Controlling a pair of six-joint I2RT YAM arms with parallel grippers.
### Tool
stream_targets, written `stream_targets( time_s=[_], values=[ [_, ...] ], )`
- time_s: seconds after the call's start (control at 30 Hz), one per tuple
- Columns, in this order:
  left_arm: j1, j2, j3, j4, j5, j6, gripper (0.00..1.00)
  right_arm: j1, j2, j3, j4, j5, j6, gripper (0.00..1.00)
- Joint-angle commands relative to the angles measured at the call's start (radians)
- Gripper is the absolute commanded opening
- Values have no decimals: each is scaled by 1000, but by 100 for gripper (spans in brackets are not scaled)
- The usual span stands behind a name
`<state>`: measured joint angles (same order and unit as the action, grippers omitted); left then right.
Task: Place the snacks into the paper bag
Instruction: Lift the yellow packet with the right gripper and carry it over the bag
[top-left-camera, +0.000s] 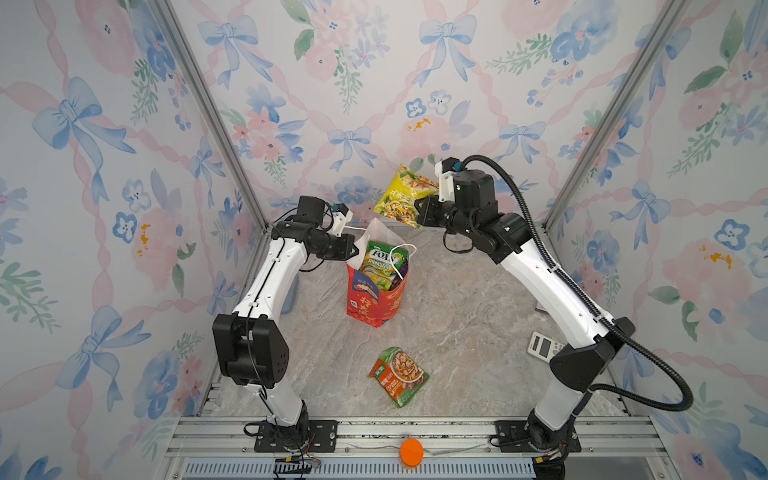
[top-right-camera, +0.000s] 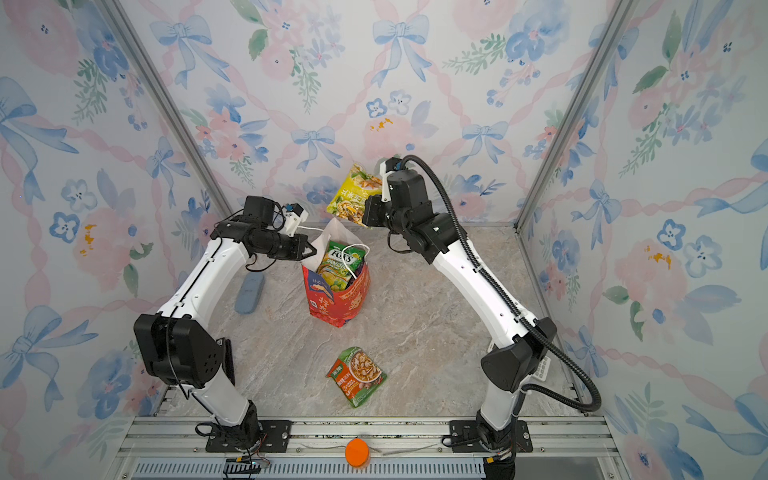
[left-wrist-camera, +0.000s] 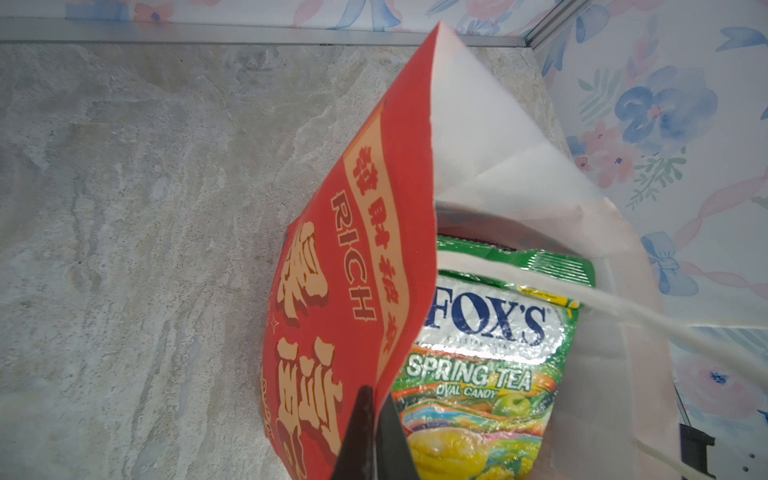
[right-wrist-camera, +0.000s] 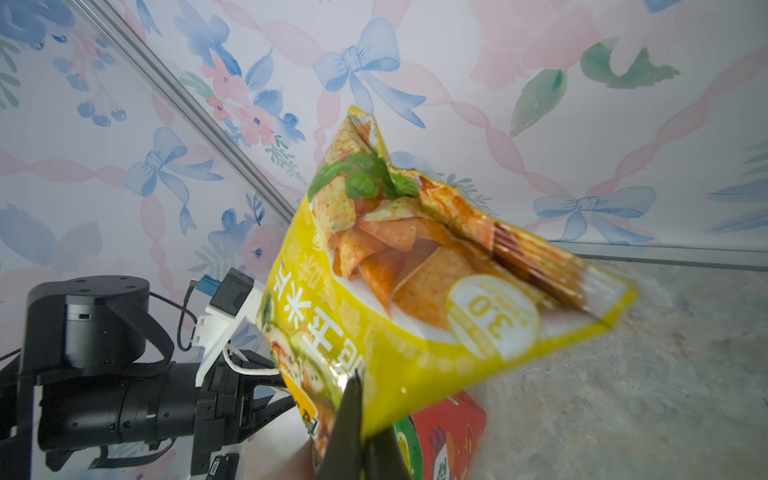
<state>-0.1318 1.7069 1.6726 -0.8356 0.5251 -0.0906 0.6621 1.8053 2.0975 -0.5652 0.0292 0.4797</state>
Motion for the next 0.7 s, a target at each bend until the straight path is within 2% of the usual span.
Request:
stream_targets(
  time_s=[0.0, 0.23, 0.67],
  values=[
    [-8, 12, -20, -33, -8, 4, 0, 44, 55, 85, -65, 16, -40, 1],
    [-6, 12, -20, -33, -8, 5, 0, 90, 91, 96, -94, 20, -51, 1],
    [-6, 12, -19, -33, -4, 3, 0, 105, -43, -148, -60, 71, -33, 1]
  ],
)
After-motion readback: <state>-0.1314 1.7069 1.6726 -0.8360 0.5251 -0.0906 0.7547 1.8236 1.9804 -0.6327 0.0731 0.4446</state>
